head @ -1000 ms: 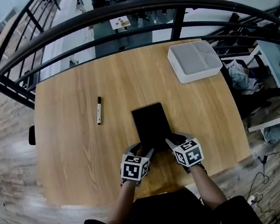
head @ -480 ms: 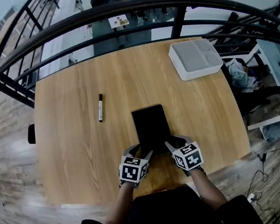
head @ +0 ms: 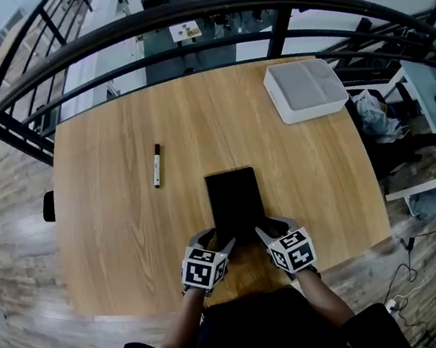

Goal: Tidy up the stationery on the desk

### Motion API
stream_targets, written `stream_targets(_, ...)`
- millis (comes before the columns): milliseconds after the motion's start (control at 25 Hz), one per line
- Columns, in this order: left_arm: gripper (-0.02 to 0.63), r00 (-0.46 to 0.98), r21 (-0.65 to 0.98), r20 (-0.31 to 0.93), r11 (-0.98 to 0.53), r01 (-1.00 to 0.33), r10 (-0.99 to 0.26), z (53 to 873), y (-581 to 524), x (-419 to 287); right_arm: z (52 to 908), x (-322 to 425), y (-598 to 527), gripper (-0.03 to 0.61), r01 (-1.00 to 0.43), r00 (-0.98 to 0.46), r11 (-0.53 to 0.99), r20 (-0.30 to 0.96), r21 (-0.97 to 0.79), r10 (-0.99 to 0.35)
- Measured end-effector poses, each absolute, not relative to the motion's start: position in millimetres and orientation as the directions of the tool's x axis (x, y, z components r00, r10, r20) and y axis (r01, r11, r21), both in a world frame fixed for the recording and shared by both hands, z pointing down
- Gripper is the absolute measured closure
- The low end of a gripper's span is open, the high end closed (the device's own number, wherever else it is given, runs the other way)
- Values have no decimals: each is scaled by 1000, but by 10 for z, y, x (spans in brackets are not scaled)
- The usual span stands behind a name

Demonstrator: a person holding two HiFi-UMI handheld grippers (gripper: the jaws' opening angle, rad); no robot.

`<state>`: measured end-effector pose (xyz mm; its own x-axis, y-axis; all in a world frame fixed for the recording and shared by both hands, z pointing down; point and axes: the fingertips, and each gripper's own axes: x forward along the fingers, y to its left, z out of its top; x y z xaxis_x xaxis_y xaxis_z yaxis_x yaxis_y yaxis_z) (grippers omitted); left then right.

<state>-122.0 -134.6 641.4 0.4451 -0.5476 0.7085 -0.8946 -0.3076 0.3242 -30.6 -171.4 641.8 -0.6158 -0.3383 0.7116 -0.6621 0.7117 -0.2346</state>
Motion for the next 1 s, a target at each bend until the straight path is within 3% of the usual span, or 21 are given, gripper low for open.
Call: stream_targets(1000, 376, 462, 378, 701, -266, -887, -544, 6400, -974, -1164, 6417, -281, -1402, 448, -584, -624, 780, 739, -224, -255)
